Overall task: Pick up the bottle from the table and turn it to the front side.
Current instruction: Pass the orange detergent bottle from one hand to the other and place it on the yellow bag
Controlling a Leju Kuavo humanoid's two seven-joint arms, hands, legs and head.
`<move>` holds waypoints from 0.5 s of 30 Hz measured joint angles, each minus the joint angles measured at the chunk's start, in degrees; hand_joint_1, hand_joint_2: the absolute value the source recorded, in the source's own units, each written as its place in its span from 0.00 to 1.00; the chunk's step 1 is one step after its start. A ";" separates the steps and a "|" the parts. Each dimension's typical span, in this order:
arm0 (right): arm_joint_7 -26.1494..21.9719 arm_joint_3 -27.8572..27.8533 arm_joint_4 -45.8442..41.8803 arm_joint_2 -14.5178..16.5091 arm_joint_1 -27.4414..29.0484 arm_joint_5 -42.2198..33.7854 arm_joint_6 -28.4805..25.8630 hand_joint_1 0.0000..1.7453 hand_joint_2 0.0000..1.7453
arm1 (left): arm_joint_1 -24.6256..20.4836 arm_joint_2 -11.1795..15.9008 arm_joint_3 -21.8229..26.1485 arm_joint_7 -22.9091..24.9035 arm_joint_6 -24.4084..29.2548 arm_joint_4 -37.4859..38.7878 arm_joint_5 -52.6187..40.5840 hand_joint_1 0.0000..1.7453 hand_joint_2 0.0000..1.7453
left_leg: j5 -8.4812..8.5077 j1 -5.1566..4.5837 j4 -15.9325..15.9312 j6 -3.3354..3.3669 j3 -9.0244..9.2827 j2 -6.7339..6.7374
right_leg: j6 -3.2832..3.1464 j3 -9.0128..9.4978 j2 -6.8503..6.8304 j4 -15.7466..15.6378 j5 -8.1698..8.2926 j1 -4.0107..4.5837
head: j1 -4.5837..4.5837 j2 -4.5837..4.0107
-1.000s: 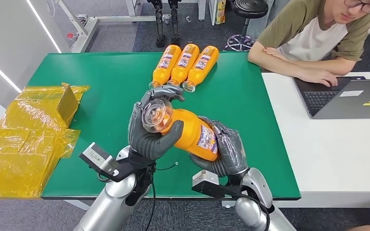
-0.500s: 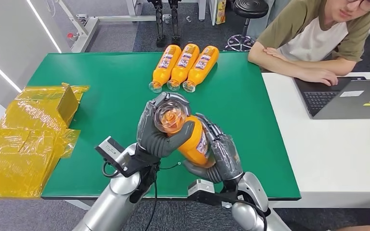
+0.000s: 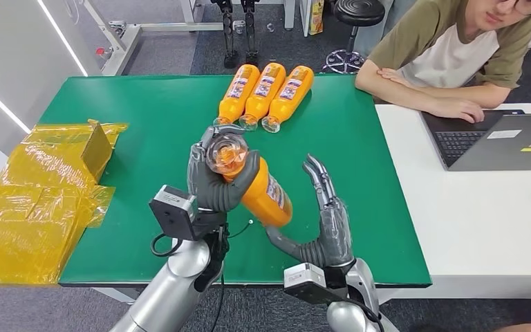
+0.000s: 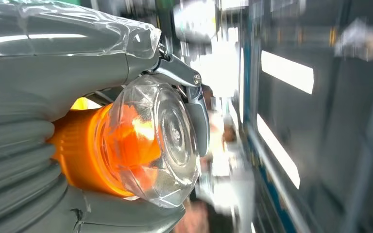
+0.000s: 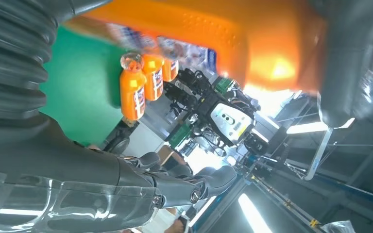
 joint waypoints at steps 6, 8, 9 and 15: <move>-0.14 0.56 -0.44 1.08 1.41 -0.68 -0.88 0.00 1.00 | 0.96 1.51 3.61 3.00 14.88 1.73 -17.49 1.00 1.00 | 0.00 0.01 -0.03 -0.01 0.00 0.04 | -0.01 -0.01 0.04 0.03 -0.01 0.01 | 0.00 0.00; 0.03 0.57 -1.07 1.27 2.07 -0.97 -1.02 0.00 1.00 | 2.46 2.20 7.48 6.10 15.85 0.91 -29.61 1.00 1.00 | 0.00 0.01 -0.04 -0.01 0.00 0.06 | -0.02 -0.02 0.05 0.03 -0.02 0.01 | 0.00 0.00; 0.10 0.57 -1.45 1.31 2.43 -1.04 -1.12 0.00 1.00 | 3.41 2.62 9.70 8.12 15.95 0.10 -35.71 1.00 1.00 | -0.01 0.01 -0.05 -0.01 0.00 0.08 | -0.02 -0.02 0.06 0.03 -0.02 0.01 | 0.01 0.00; 0.12 0.38 -3.71 1.31 4.98 -1.49 -2.05 0.00 1.00 | 10.47 7.12 21.61 21.13 16.19 -7.49 -62.45 1.00 1.00 | -0.06 0.03 -0.07 -0.09 0.01 0.16 | -0.07 -0.08 0.18 0.03 -0.07 0.02 | 0.00 0.00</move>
